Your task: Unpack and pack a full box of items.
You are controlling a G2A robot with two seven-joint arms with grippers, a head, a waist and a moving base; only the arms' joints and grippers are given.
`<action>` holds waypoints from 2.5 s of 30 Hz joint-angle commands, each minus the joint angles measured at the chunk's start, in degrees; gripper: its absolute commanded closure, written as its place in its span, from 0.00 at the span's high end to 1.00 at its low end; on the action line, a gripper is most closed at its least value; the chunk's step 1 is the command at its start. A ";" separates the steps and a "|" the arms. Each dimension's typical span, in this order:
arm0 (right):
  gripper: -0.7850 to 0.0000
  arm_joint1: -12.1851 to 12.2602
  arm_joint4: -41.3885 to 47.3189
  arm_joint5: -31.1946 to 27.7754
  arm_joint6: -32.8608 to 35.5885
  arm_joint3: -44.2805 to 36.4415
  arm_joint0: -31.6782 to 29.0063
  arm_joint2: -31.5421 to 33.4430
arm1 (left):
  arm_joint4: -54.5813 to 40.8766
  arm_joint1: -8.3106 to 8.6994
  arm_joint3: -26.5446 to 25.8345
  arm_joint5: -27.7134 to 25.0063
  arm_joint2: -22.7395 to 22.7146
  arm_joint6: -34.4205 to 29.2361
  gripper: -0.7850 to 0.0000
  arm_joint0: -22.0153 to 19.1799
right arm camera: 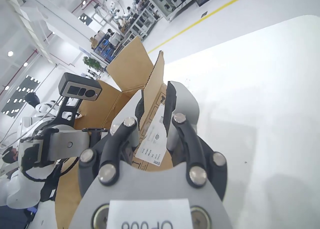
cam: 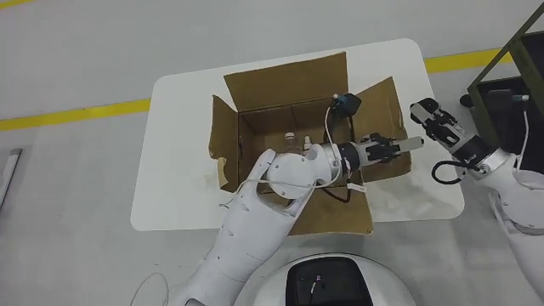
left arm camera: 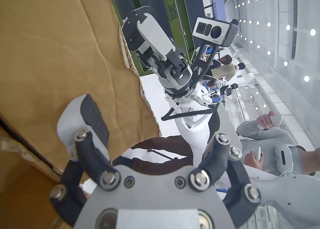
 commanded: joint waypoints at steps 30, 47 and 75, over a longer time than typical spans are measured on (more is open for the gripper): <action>0.00 -0.55 -4.28 0.74 -3.71 2.81 -0.18 -4.62 | 35.20 5.02 -8.28 9.45 -6.96 -10.03 1.00 3.06; 1.00 -0.58 -10.13 -3.14 -7.44 3.20 -1.05 -4.45 | 59.52 7.04 -7.34 6.97 -5.57 -20.88 1.00 2.97; 1.00 0.56 -43.48 -1.24 -24.71 -11.85 -12.51 9.70 | 59.52 7.04 -7.34 6.97 -5.57 -20.88 1.00 2.97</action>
